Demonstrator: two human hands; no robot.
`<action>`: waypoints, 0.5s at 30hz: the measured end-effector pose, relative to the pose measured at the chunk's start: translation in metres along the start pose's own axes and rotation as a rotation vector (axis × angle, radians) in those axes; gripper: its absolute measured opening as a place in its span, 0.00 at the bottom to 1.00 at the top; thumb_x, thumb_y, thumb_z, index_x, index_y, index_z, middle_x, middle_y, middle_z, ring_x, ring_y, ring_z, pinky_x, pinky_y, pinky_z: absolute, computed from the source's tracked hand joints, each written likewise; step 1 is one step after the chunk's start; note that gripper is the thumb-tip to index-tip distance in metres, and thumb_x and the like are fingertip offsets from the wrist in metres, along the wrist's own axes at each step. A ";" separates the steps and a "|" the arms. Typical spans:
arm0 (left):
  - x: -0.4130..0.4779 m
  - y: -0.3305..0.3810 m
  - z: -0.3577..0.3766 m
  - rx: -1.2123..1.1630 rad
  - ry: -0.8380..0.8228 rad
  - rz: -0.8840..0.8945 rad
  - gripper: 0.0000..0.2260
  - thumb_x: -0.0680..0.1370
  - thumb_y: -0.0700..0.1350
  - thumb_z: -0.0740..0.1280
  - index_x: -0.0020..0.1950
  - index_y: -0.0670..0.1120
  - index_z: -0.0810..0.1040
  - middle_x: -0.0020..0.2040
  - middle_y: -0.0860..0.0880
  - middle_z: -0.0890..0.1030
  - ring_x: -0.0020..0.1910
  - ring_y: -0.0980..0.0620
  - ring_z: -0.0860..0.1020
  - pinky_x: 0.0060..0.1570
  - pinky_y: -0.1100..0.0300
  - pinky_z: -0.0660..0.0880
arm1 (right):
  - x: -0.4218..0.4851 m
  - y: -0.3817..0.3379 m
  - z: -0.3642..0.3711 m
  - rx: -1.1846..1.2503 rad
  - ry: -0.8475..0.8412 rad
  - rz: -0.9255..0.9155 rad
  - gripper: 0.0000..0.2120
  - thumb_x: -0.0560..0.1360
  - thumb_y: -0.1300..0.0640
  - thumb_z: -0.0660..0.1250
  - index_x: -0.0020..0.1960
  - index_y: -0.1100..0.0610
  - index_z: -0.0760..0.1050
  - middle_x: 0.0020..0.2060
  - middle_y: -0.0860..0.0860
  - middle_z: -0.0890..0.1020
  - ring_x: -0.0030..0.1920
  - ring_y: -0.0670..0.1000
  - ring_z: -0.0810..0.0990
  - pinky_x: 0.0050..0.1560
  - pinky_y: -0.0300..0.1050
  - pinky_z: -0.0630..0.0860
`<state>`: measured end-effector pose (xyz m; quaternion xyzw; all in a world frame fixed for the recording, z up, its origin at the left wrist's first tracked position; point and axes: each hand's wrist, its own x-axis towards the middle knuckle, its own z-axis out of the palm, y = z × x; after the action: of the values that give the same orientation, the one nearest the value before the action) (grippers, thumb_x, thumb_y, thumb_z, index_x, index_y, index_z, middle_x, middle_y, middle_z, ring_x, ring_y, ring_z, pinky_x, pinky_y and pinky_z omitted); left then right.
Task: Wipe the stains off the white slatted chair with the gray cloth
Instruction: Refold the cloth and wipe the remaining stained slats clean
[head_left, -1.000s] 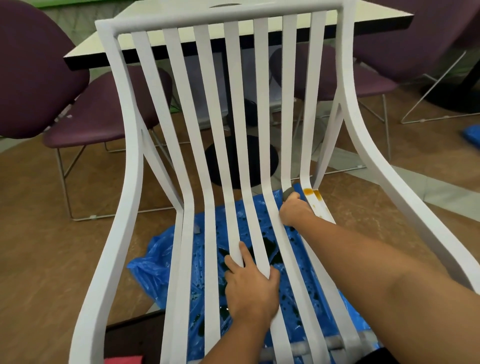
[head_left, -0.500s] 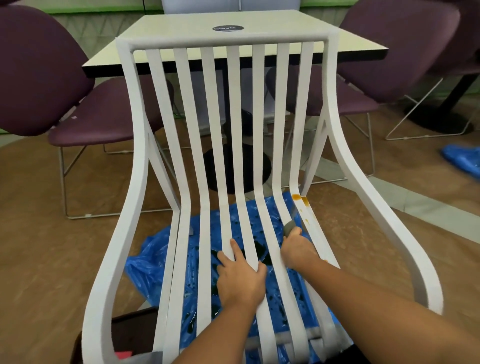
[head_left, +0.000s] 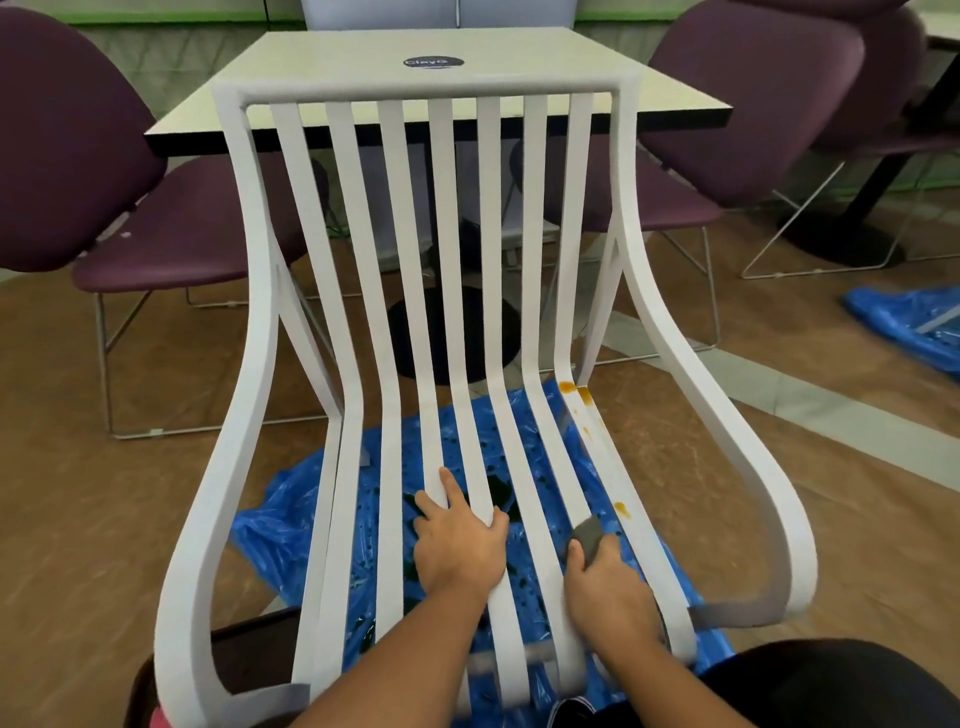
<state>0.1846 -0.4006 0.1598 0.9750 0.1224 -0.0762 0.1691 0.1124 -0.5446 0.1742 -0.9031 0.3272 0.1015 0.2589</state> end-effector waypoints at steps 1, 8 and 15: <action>0.000 0.000 0.000 0.003 -0.005 0.001 0.42 0.76 0.70 0.55 0.82 0.53 0.41 0.77 0.39 0.56 0.64 0.40 0.71 0.46 0.51 0.78 | -0.009 0.005 -0.001 0.012 -0.001 0.031 0.21 0.81 0.37 0.49 0.62 0.52 0.65 0.41 0.52 0.78 0.43 0.56 0.77 0.43 0.50 0.70; 0.000 -0.003 0.001 -0.038 -0.013 0.006 0.41 0.76 0.70 0.56 0.82 0.54 0.43 0.76 0.39 0.57 0.65 0.39 0.71 0.47 0.48 0.80 | -0.047 0.023 0.008 0.196 0.215 0.072 0.16 0.81 0.41 0.57 0.43 0.52 0.66 0.31 0.48 0.73 0.36 0.54 0.72 0.40 0.50 0.68; -0.001 -0.004 0.002 -0.068 -0.003 0.018 0.40 0.76 0.70 0.56 0.82 0.54 0.45 0.76 0.38 0.57 0.63 0.39 0.73 0.52 0.47 0.80 | -0.027 0.020 0.009 0.040 0.151 0.043 0.19 0.82 0.38 0.48 0.53 0.51 0.69 0.38 0.51 0.78 0.40 0.55 0.75 0.41 0.50 0.70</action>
<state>0.1820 -0.3974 0.1571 0.9696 0.1161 -0.0719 0.2029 0.0792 -0.5384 0.1684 -0.8957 0.3670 0.0319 0.2492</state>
